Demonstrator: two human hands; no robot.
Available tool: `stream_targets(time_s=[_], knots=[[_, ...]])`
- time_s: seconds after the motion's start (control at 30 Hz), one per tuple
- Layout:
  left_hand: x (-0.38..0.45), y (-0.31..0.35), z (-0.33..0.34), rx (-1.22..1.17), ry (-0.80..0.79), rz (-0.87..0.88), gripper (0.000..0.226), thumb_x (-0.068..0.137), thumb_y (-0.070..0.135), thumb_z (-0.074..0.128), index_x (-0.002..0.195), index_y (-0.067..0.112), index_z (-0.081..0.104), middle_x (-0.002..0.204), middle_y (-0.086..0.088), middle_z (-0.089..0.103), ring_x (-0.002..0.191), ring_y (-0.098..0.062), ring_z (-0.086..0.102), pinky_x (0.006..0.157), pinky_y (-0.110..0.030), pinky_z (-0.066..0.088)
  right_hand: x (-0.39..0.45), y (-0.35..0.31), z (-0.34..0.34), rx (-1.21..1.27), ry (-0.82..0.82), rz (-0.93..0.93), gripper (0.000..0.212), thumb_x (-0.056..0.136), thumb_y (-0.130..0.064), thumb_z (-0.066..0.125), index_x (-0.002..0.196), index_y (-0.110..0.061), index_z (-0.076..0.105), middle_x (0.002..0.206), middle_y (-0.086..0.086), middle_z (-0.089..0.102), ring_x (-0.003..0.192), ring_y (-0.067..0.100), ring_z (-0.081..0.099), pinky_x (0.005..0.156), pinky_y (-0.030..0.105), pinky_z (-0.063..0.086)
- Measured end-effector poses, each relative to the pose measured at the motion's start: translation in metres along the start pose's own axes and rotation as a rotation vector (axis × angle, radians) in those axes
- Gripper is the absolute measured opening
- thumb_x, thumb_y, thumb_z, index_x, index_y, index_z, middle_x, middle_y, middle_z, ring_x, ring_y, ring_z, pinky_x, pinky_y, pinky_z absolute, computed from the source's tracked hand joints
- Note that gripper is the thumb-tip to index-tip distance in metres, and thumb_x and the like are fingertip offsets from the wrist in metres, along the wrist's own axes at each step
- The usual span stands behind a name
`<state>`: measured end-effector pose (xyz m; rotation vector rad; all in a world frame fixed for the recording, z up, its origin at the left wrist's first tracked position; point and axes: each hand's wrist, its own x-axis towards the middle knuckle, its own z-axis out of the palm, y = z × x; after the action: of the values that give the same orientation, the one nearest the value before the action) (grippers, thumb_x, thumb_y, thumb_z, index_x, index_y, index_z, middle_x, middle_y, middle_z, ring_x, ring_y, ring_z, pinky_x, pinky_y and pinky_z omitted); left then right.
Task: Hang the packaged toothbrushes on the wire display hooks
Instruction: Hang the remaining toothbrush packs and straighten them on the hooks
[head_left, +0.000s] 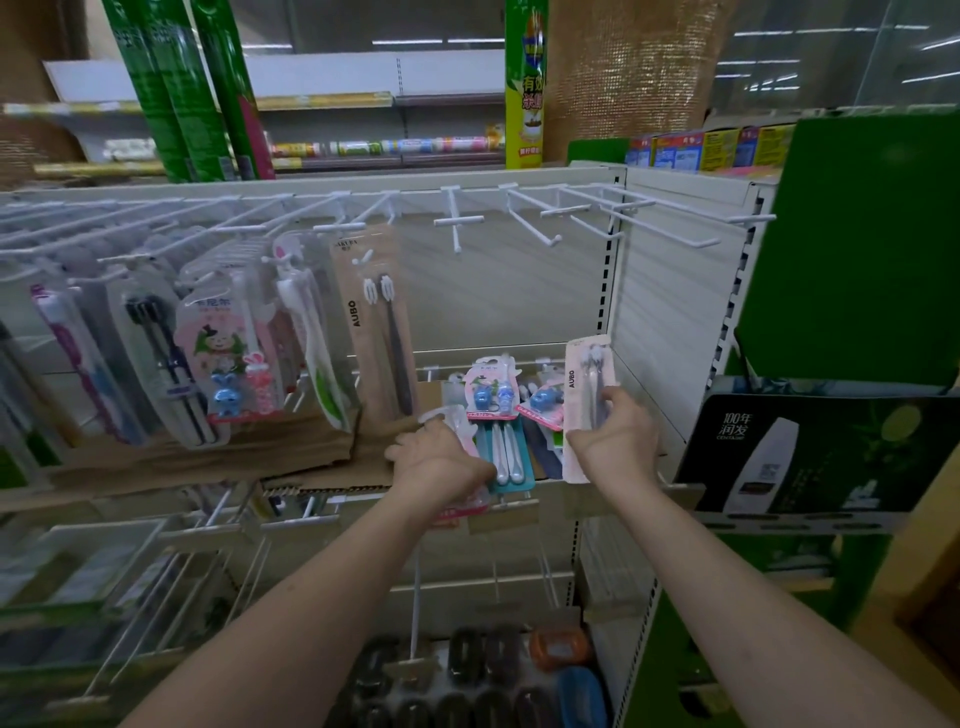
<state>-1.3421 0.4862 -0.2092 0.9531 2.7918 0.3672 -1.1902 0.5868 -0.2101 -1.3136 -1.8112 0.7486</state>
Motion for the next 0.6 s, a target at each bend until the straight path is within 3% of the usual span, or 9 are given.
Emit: stream_targets(time_s=[0.1, 0.2, 0.3, 0.43, 0.53, 0.6], knots=[[-0.007, -0.004, -0.003, -0.02, -0.011, -0.015, 0.091, 0.07, 0.063, 0.078, 0.138, 0.014, 0.044, 0.133, -0.009, 0.055, 0.123, -0.031, 0.048, 0.095, -0.037, 0.042, -0.007, -0.004, -0.002, 0.063, -0.035, 0.056, 0.055, 0.082, -0.008, 0.075, 0.134, -0.011, 0.055, 0.129, 0.012, 0.059, 0.115, 0.032, 0.057, 0.077, 0.032, 0.047], [-0.015, -0.007, -0.006, 0.013, 0.003, -0.034, 0.093, 0.068, 0.058, 0.08, 0.143, 0.016, 0.041, 0.139, -0.012, 0.05, 0.128, -0.033, 0.043, 0.102, -0.042, 0.043, -0.018, -0.008, -0.003, 0.083, -0.032, 0.064, 0.06, 0.081, -0.01, 0.078, 0.135, -0.01, 0.054, 0.13, 0.012, 0.058, 0.116, 0.034, 0.058, 0.081, 0.039, 0.052], [-0.023, -0.01, -0.008, -0.001, 0.041, 0.029, 0.092, 0.07, 0.049, 0.078, 0.145, 0.014, 0.038, 0.14, -0.015, 0.045, 0.127, -0.033, 0.042, 0.103, -0.041, 0.045, -0.029, -0.013, -0.003, 0.127, -0.041, 0.07, 0.061, 0.078, -0.008, 0.078, 0.135, -0.011, 0.054, 0.128, 0.009, 0.059, 0.113, 0.032, 0.059, 0.076, 0.037, 0.052], [-0.035, -0.02, -0.014, -0.11, 0.023, 0.147, 0.085, 0.073, 0.045, 0.074, 0.143, 0.012, 0.039, 0.138, -0.017, 0.043, 0.127, -0.034, 0.042, 0.102, -0.038, 0.045, -0.046, -0.024, 0.0, 0.164, -0.049, 0.076, 0.067, 0.075, -0.006, 0.078, 0.136, -0.013, 0.053, 0.126, 0.008, 0.061, 0.107, 0.03, 0.062, 0.071, 0.034, 0.052], [-0.044, -0.034, -0.017, -0.226, 0.003, 0.207, 0.093, 0.068, 0.041, 0.081, 0.144, 0.016, 0.034, 0.139, -0.013, 0.036, 0.127, -0.034, 0.043, 0.102, -0.037, 0.044, -0.06, -0.033, 0.005, 0.225, -0.078, 0.093, 0.063, 0.077, -0.002, 0.078, 0.134, -0.015, 0.053, 0.122, 0.006, 0.062, 0.098, 0.024, 0.061, 0.061, 0.032, 0.055], [-0.047, -0.045, -0.018, -0.36, -0.018, 0.209, 0.102, 0.061, 0.035, 0.087, 0.145, 0.021, 0.032, 0.134, -0.009, 0.031, 0.12, -0.032, 0.049, 0.103, -0.04, 0.049, -0.07, -0.036, 0.008, 0.247, -0.106, 0.111, 0.06, 0.076, -0.004, 0.08, 0.131, -0.015, 0.057, 0.12, 0.007, 0.065, 0.096, 0.024, 0.062, 0.069, 0.034, 0.057]])
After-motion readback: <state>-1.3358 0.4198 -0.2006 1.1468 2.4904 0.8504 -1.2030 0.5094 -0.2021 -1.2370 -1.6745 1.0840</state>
